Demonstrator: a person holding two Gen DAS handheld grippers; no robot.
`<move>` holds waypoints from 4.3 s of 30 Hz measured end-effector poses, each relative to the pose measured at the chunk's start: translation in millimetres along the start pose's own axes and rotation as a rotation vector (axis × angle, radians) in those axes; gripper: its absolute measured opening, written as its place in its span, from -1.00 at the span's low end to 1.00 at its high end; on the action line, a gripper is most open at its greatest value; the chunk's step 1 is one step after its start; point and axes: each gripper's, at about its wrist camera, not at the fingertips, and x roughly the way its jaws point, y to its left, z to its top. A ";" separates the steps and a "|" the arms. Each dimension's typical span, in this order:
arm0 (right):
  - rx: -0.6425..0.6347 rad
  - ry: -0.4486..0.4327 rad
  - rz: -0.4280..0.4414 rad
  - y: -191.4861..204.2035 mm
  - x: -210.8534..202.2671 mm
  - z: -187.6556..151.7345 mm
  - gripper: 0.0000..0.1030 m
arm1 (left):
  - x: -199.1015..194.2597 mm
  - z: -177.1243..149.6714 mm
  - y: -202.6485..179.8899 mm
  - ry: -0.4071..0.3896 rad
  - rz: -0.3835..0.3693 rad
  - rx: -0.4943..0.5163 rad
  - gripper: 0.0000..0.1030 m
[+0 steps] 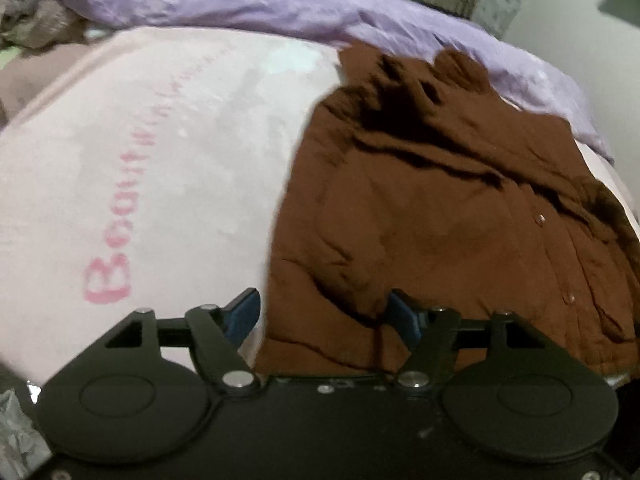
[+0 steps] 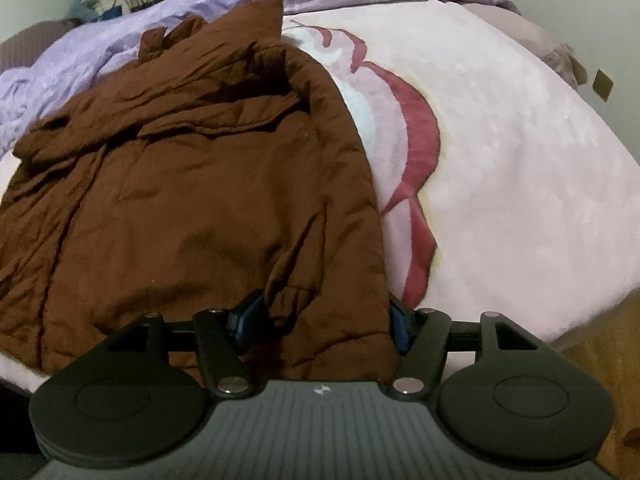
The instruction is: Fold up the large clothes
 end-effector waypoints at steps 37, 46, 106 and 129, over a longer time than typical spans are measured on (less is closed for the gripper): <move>0.182 -0.302 0.192 40.6 13.8 233.0 -0.75 | 61.5 230.5 -89.3 -0.180 0.046 0.021 -0.84; 0.243 -0.318 0.181 46.2 96.3 310.4 -0.70 | 157.4 312.1 -101.2 -0.148 0.082 0.057 -0.78; 0.119 -0.661 -0.127 71.7 103.0 263.7 -0.77 | 169.4 305.9 -60.9 -0.459 0.003 0.047 -0.91; 0.192 -0.554 -0.245 46.2 121.6 268.8 0.54 | 182.4 284.7 -63.1 -0.407 0.273 0.107 0.22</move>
